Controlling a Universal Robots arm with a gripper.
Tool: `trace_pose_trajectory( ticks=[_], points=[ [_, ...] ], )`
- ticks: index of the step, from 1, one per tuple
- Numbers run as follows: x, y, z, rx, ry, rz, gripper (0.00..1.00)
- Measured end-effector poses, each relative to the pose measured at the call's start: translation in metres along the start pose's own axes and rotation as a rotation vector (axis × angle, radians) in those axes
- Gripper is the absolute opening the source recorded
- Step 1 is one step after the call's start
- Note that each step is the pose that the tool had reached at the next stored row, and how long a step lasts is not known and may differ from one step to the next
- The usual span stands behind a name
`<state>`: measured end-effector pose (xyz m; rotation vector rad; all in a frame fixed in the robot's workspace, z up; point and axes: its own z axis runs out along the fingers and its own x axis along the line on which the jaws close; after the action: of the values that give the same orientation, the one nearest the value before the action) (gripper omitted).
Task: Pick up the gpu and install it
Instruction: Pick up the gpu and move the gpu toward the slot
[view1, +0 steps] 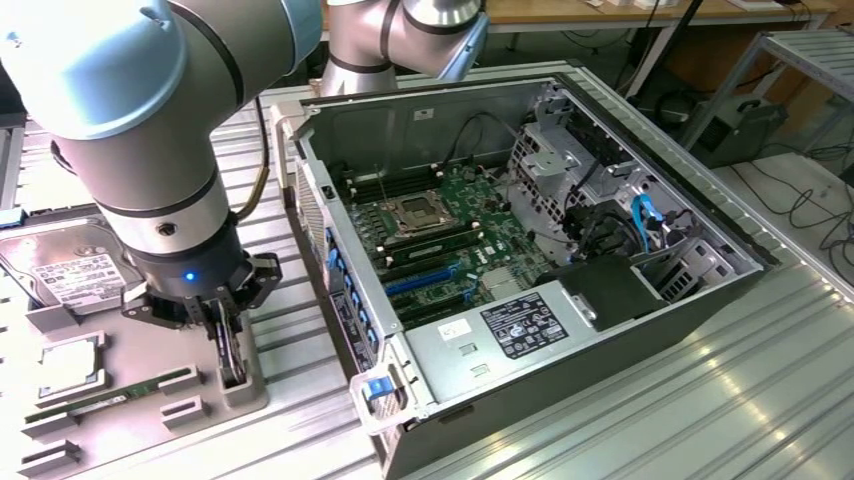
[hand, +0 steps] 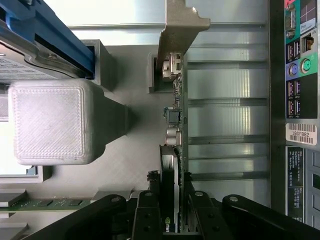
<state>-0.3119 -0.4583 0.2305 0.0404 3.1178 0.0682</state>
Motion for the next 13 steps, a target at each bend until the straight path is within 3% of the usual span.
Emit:
trace_pose_trajectory(
  ticks=[13],
  points=[
    [0.000,0.0006,-0.0152,0.0002,0.0004,0.000,0.27]
  ],
)
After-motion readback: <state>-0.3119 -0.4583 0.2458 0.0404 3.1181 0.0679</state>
